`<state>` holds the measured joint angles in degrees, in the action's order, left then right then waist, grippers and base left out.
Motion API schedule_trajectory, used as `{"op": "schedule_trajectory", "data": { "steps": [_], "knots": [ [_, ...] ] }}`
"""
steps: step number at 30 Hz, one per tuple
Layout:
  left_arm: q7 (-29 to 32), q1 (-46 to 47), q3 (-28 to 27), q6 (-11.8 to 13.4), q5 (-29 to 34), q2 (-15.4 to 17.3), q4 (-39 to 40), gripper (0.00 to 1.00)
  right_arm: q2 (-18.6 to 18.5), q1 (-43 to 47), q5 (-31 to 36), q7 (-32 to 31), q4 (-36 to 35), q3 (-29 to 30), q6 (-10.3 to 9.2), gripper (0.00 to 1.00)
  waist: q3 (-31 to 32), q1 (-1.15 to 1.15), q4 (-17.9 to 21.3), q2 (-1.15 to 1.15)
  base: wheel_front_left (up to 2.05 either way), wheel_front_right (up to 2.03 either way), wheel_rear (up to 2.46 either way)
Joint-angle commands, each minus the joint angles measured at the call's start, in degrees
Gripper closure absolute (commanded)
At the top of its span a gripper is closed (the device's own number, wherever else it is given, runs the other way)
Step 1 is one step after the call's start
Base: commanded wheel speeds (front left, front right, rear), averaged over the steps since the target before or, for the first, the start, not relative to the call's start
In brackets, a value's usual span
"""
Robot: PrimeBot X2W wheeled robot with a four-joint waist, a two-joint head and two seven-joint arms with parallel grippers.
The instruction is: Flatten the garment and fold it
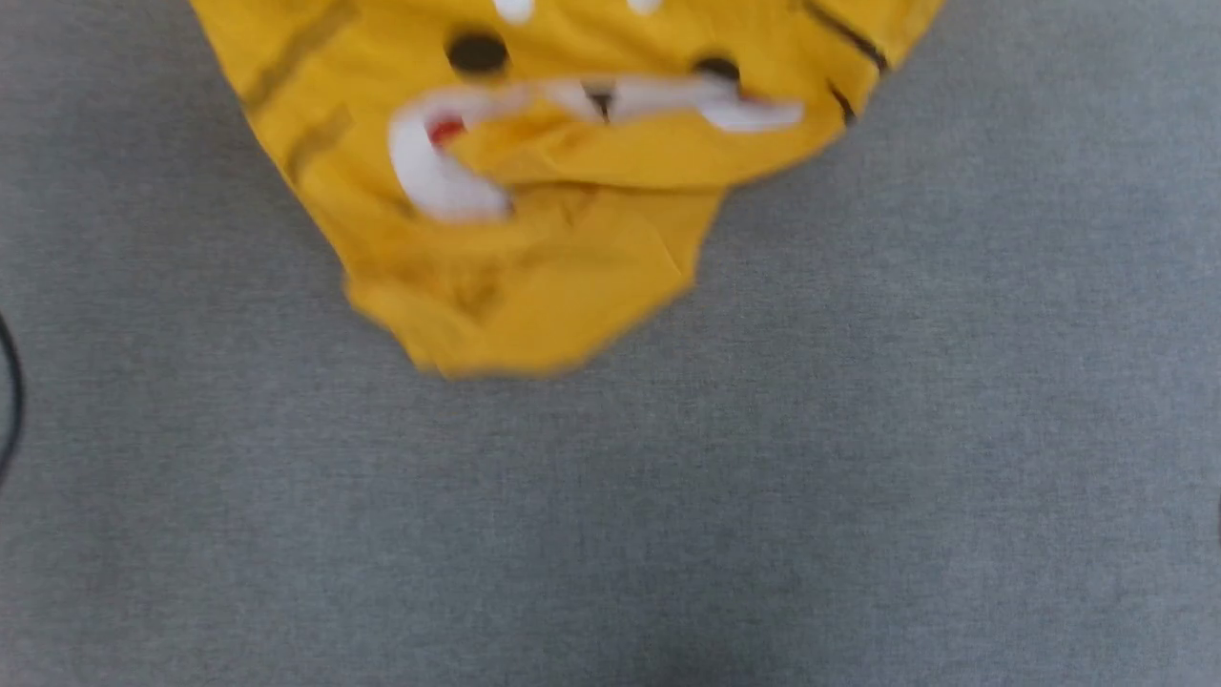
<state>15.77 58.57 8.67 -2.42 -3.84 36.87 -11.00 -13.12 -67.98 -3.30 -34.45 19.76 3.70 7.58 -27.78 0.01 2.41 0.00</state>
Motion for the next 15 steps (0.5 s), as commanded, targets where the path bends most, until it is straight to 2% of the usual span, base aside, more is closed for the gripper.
{"op": "schedule_trajectory", "data": {
  "steps": [1,5,10,15],
  "knots": [
    [-1.6,3.4,-0.5,1.2,1.1,0.4,-1.0,1.0,-0.5,-3.1,0.8,1.3,-0.1,-0.1,-0.09,1.0,-3.8,-0.01,2.0,0.0,0.0,0.0,0.0],
    [-6.3,14.1,-1.8,4.5,2.8,-0.2,-3.8,1.0,-0.7,-12.4,3.0,7.2,-0.5,-0.3,-0.09,1.0,-6.2,-0.01,2.5,0.0,0.0,0.0,0.0],
    [-13.8,24.1,-2.6,8.7,4.3,-1.6,-6.5,1.0,0.8,-22.4,5.5,16.2,0.3,1.3,-0.09,1.0,-7.2,-0.01,2.7,0.0,0.0,0.0,0.0],
    [-17.4,27.1,-1.3,8.5,4.0,-3.2,-9.7,1.0,2.6,-26.8,6.3,21.9,4.4,2.1,-0.09,1.0,-6.9,-0.01,2.1,0.0,0.0,0.0,0.0]
  ]
}}
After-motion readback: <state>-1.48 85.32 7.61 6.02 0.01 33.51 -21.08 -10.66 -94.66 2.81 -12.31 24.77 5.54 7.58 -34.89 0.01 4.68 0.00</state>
